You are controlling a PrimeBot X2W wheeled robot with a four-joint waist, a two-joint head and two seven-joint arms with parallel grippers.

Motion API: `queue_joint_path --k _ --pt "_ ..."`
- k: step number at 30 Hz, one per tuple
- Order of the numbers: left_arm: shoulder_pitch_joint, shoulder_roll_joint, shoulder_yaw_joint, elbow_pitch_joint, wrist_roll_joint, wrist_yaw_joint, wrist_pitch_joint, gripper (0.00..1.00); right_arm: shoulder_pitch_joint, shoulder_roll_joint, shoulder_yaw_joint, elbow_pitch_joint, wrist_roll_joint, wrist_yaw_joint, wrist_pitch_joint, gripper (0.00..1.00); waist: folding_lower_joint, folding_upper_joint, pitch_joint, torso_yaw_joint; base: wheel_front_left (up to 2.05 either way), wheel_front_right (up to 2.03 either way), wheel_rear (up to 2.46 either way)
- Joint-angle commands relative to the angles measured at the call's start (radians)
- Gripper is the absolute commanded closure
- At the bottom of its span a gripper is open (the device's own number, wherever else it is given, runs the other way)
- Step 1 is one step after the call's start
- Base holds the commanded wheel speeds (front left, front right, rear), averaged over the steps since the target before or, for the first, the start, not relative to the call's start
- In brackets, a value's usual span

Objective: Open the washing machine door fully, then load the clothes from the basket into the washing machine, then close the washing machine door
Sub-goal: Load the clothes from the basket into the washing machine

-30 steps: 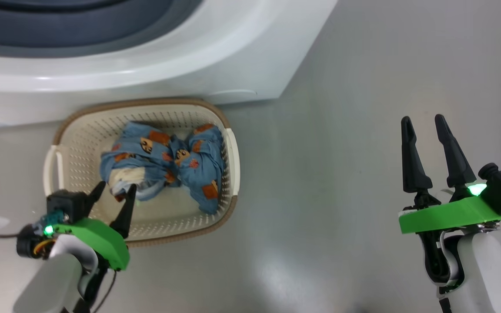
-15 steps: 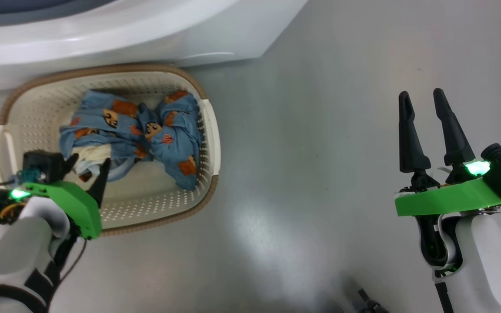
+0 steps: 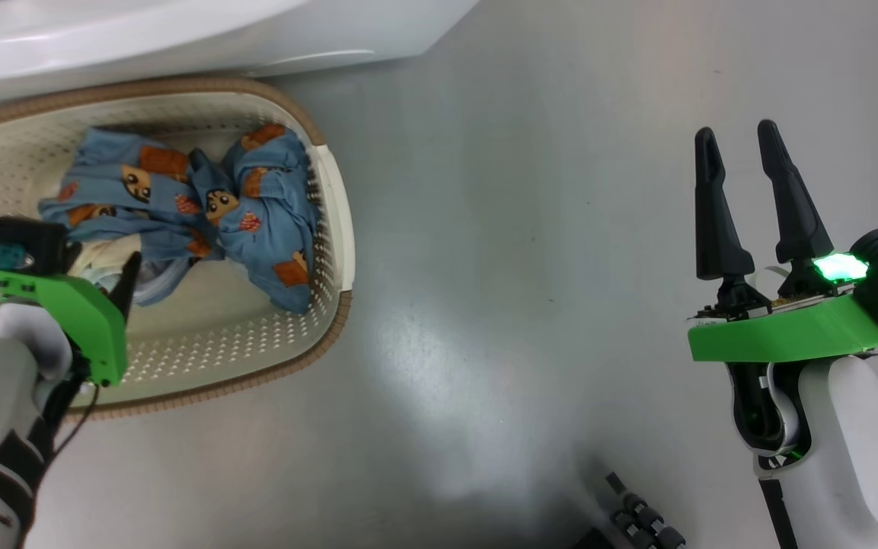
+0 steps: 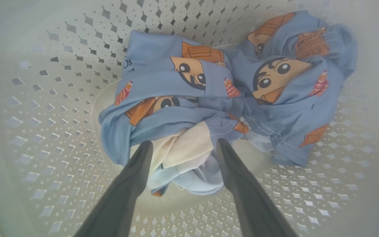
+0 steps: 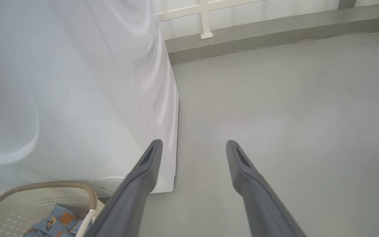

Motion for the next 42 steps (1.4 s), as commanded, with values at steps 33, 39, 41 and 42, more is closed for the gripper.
queue_joint_path --k 33,39,41,42 --pt "-0.105 0.055 -0.054 0.061 -0.031 0.001 0.080 1.00 0.002 0.002 0.088 -0.087 0.010 0.005 -0.008 0.00 0.0000 0.0000 0.077 -0.066 0.00 0.00 0.00" --pt "-0.088 0.046 -0.058 0.041 -0.073 0.001 0.064 1.00 0.004 0.002 0.078 -0.088 0.006 0.005 -0.008 0.00 0.0000 0.0000 0.052 -0.051 0.00 0.00 0.00" --pt "-0.081 0.040 -0.053 0.038 -0.091 0.001 0.045 1.00 0.003 0.002 0.073 -0.086 0.005 0.005 -0.008 0.00 0.0000 0.0000 0.037 -0.041 0.00 0.00 0.00" --pt "-0.076 0.036 -0.051 0.036 -0.099 0.001 0.032 1.00 0.003 0.002 0.070 -0.085 0.004 0.005 -0.008 0.00 0.0000 0.0000 0.029 -0.035 0.00 0.00 0.00"
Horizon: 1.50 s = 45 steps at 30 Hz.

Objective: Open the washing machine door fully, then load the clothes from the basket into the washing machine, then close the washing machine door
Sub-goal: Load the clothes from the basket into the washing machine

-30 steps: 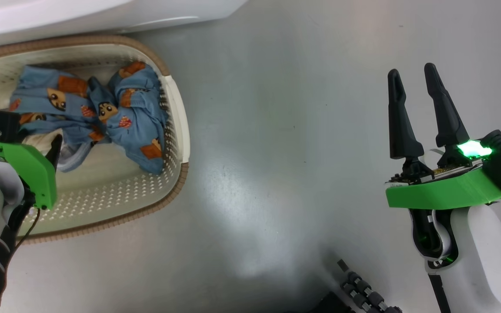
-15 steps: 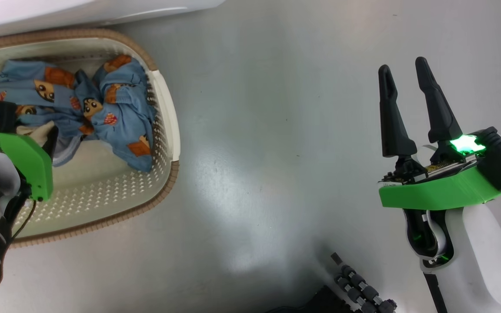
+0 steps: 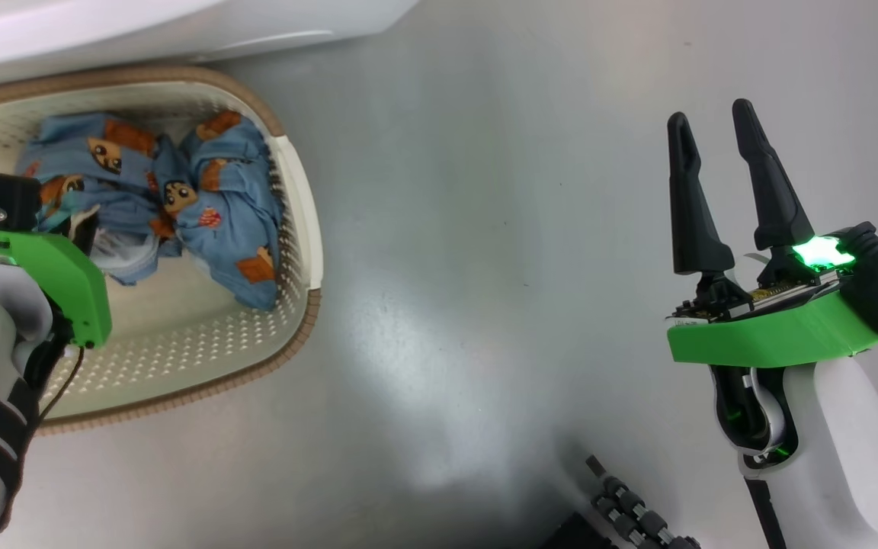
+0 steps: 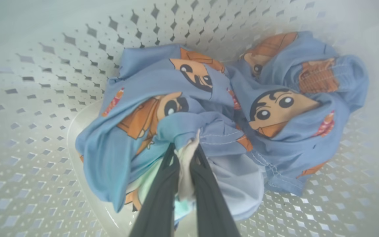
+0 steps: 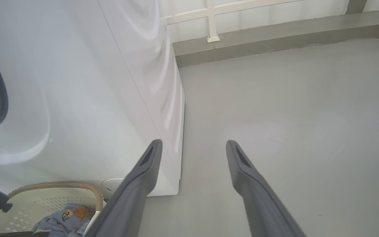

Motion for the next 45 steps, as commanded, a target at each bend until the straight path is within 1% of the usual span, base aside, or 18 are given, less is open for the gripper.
queue_joint_path --k 1,5,11,17,20,24,29,37,45 --pt "0.031 0.025 0.019 -0.014 -0.020 0.001 -0.035 1.00 0.019 -0.001 0.008 -0.022 -0.003 0.005 -0.008 0.00 0.0000 -0.0001 -0.028 0.022 0.00 0.00 0.00" --pt "0.055 0.013 0.016 -0.026 -0.038 0.001 -0.083 1.00 0.017 -0.001 -0.003 -0.017 -0.005 0.005 -0.008 0.00 0.0000 -0.0001 -0.059 0.043 0.00 0.00 0.00" --pt "0.120 -0.015 0.026 -0.050 -0.091 0.001 -0.172 1.00 0.027 -0.001 -0.019 0.003 -0.019 0.005 -0.008 0.00 0.0000 -0.0001 -0.144 0.085 0.00 0.00 0.00" --pt "0.184 -0.042 0.046 -0.085 -0.131 0.001 -0.208 1.00 0.060 -0.001 -0.028 0.034 -0.043 0.005 -0.008 0.00 0.0000 -0.0001 -0.246 0.128 0.00 0.00 0.00" --pt "0.209 -0.044 0.085 -0.133 -0.132 0.001 -0.210 1.00 0.081 -0.001 -0.036 0.047 -0.054 0.005 -0.008 0.00 0.0000 -0.0001 -0.296 0.148 0.00 0.00 0.00" --pt "0.268 -0.040 0.174 -0.211 -0.080 0.003 -0.211 1.00 0.109 -0.005 -0.047 0.062 -0.059 0.005 -0.008 0.00 0.0000 -0.0001 -0.363 0.169 0.00 0.00 0.00" --pt "0.376 -0.053 0.312 -0.318 0.014 0.014 -0.211 1.00 0.151 -0.025 -0.059 0.081 -0.049 0.005 -0.008 0.00 0.0000 -0.0001 -0.449 0.192 0.00 0.00 0.00" --pt "0.547 -0.102 0.508 -0.482 0.182 0.012 -0.211 1.00 0.226 -0.059 -0.070 0.106 -0.033 0.005 -0.008 0.00 0.0000 -0.0001 -0.570 0.232 0.00 0.00 0.00" --pt "0.703 -0.157 0.674 -0.650 0.322 0.009 -0.211 1.00 0.291 -0.083 -0.079 0.125 -0.020 0.005 -0.008 0.00 0.0000 -0.0001 -0.678 0.265 0.00 0.00 0.00"
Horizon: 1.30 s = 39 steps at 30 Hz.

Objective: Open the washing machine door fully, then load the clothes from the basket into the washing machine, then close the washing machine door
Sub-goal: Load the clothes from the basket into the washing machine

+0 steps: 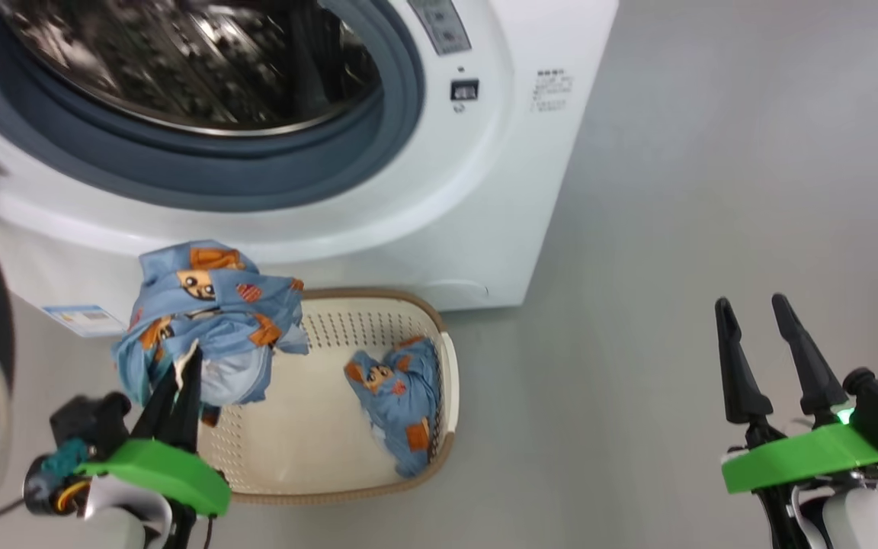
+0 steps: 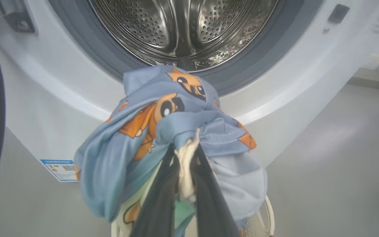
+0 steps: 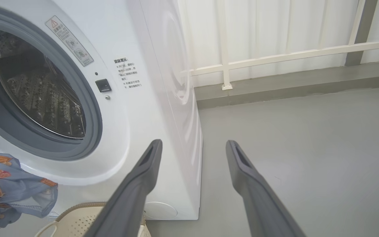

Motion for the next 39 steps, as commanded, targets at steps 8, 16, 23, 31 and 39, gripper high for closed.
queue_joint_path --k 8,16,23,31,39 --pt "0.124 -0.013 0.132 -0.172 0.101 -0.004 -0.010 1.00 0.065 -0.025 -0.003 -0.014 0.013 0.005 -0.008 0.00 0.0000 0.0000 -0.136 0.071 0.00 0.00 0.00" --pt "0.244 -0.050 0.201 -0.326 0.162 -0.006 -0.010 1.00 0.129 -0.035 -0.029 -0.016 0.020 0.005 -0.008 0.00 0.0000 0.0000 -0.179 0.097 0.00 0.00 0.00" --pt "0.331 -0.090 0.242 -0.440 0.198 -0.007 -0.010 1.00 0.153 -0.029 -0.046 -0.019 0.020 0.005 -0.008 0.00 0.0000 0.0000 -0.184 0.113 0.00 0.00 0.00" --pt "0.335 -0.119 0.259 -0.485 0.209 -0.007 -0.010 1.00 0.142 -0.024 -0.050 -0.029 0.015 0.005 -0.008 0.00 0.0000 0.0000 -0.146 0.120 0.00 0.00 0.00" --pt "0.220 -0.101 0.236 -0.465 0.199 -0.008 -0.010 1.00 0.085 -0.006 -0.049 -0.040 0.002 0.005 -0.008 0.00 0.0000 0.0000 -0.045 0.097 0.00 0.00 0.00"
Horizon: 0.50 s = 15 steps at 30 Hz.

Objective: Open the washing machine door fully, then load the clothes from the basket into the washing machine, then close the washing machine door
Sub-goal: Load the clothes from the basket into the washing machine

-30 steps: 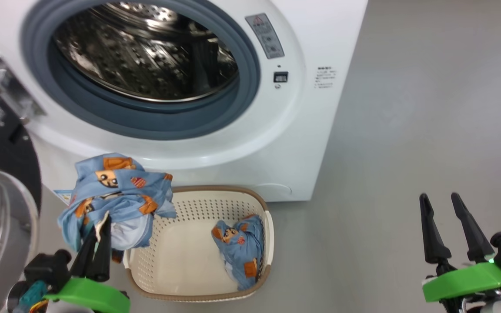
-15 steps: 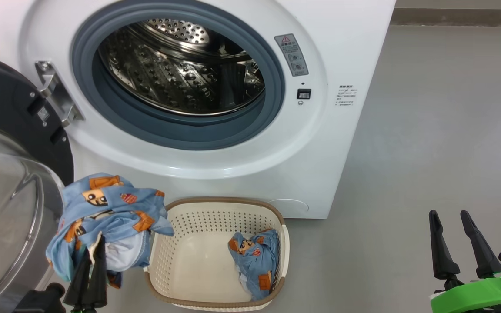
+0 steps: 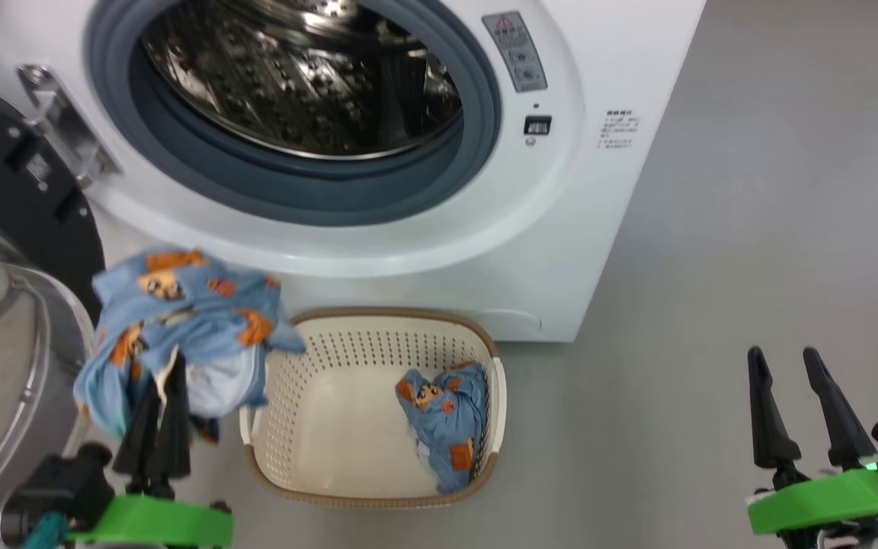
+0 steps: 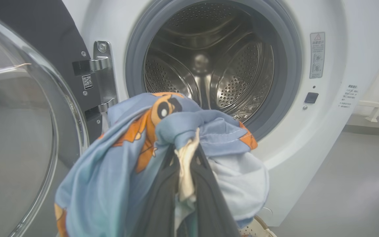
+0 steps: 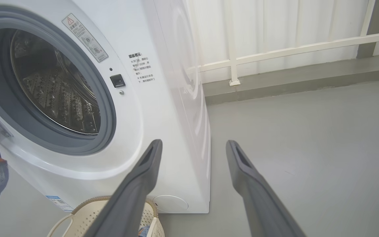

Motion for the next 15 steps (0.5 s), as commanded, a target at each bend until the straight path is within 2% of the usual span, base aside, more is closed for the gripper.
queue_joint_path --k 1,9,15 --pt "-0.066 0.030 0.019 -0.016 0.002 0.001 -0.010 1.00 -0.043 -0.006 0.017 -0.030 -0.013 0.005 -0.008 0.00 0.0000 0.0000 0.054 -0.017 0.00 0.00 0.00" --pt "-0.224 0.092 -0.021 0.023 -0.013 0.001 -0.010 1.00 -0.083 0.013 0.025 -0.033 -0.023 0.005 -0.008 0.00 0.0000 0.0000 0.136 -0.047 0.00 0.00 0.00" --pt "-0.387 0.131 -0.050 0.086 -0.063 0.000 -0.010 1.00 -0.125 0.029 0.040 -0.035 -0.028 0.005 -0.008 0.00 0.0000 0.0000 0.199 -0.087 0.00 0.00 0.00"
